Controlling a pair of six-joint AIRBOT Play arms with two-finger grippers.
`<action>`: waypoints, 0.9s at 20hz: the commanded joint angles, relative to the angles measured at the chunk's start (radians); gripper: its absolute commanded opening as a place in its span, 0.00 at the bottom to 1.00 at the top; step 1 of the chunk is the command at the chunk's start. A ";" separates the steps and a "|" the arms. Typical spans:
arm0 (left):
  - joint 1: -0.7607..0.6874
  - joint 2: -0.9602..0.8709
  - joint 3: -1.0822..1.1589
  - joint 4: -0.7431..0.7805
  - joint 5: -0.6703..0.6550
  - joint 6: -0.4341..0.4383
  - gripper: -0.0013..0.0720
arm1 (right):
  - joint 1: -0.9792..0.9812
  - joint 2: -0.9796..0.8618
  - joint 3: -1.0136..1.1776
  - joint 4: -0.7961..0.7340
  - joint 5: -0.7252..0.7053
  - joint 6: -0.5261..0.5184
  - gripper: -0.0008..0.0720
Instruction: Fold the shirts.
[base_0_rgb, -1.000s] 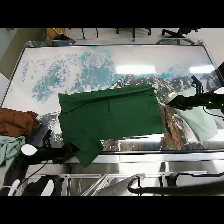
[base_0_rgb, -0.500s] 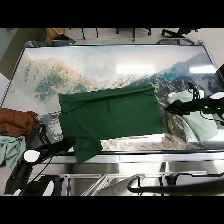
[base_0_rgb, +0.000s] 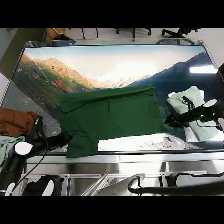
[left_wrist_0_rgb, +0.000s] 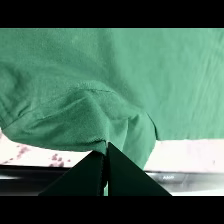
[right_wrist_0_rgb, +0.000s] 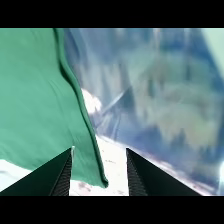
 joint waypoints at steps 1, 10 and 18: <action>0.022 -0.089 0.060 0.004 -0.050 0.053 0.04 | 0.001 0.000 -0.077 0.021 -0.062 -0.017 0.55; 0.022 -0.204 0.189 -0.002 -0.074 0.106 0.04 | 0.122 -0.030 -0.090 0.056 0.039 -0.035 0.22; 0.023 0.051 0.223 0.312 -0.397 -0.051 0.04 | 0.055 0.170 -0.090 -0.136 0.150 0.195 0.04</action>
